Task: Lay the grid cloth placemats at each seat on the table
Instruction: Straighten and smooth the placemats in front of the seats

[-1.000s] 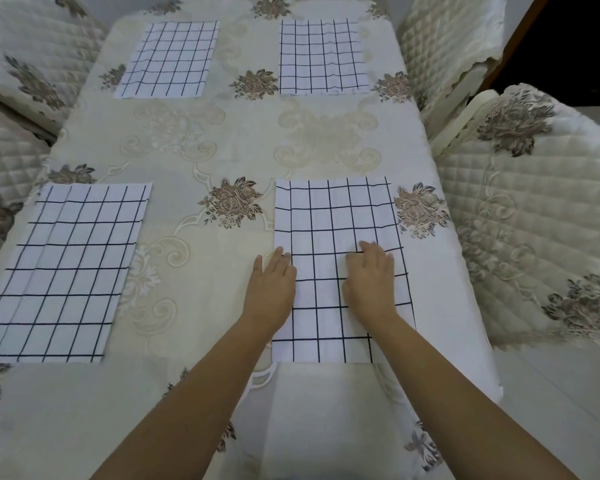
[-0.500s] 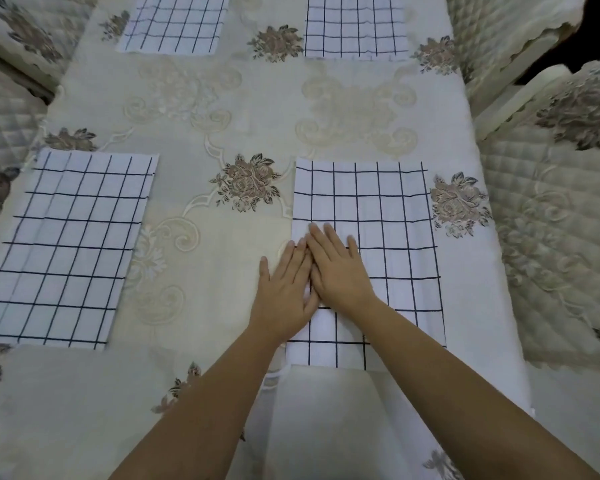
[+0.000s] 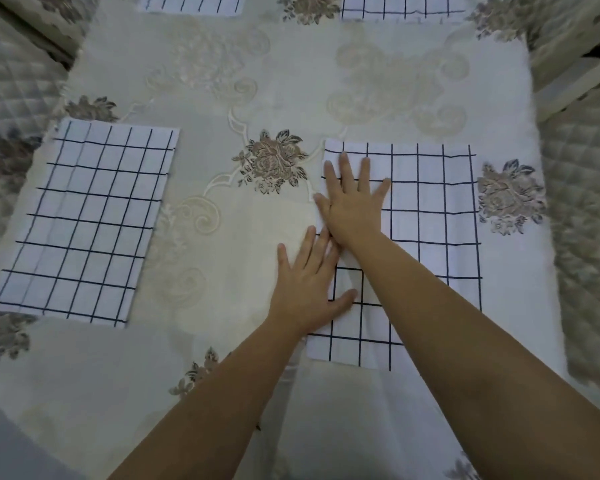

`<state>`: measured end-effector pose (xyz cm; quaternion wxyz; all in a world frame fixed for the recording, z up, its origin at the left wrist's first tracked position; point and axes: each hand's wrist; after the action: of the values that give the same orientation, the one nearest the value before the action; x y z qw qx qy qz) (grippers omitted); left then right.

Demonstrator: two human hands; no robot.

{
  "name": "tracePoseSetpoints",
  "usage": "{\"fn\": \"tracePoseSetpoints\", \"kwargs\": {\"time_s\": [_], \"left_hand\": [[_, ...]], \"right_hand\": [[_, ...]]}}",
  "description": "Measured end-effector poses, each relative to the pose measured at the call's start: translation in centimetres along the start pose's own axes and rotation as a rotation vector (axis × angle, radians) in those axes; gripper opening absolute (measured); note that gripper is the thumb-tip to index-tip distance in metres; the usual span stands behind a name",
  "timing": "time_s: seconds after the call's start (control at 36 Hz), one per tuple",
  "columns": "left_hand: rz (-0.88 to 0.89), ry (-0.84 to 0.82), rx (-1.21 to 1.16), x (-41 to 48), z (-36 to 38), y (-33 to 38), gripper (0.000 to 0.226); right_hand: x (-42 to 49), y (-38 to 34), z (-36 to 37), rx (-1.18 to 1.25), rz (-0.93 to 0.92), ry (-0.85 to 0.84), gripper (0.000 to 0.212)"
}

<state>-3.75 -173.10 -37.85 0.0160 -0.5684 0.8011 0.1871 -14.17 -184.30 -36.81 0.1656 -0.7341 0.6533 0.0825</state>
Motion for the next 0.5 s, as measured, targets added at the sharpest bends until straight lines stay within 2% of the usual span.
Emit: {"fn": "tracePoseSetpoints", "kwargs": {"time_s": [0.14,0.22,0.5], "left_hand": [[0.007,0.05,-0.009,0.0,0.1,-0.1,0.078],[0.011,0.071,0.023,0.0,0.2,-0.1,0.077],[0.011,0.105,0.073,0.0,0.4,0.0,0.08]], "right_hand": [[0.7,0.4,-0.4,-0.034,-0.176,0.021,0.055],[0.9,1.2,-0.5,-0.004,-0.205,0.016,0.055],[-0.1,7.2,-0.9,0.088,0.036,0.057,0.056]]}}
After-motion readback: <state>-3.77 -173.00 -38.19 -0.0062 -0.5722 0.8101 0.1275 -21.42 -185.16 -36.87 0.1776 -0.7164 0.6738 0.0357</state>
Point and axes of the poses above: each hand's wrist, its own x-axis towards the middle knuckle, its own z-axis out of the palm, y = z × x, and after that the axes turned 6 degrees about -y, right-handed
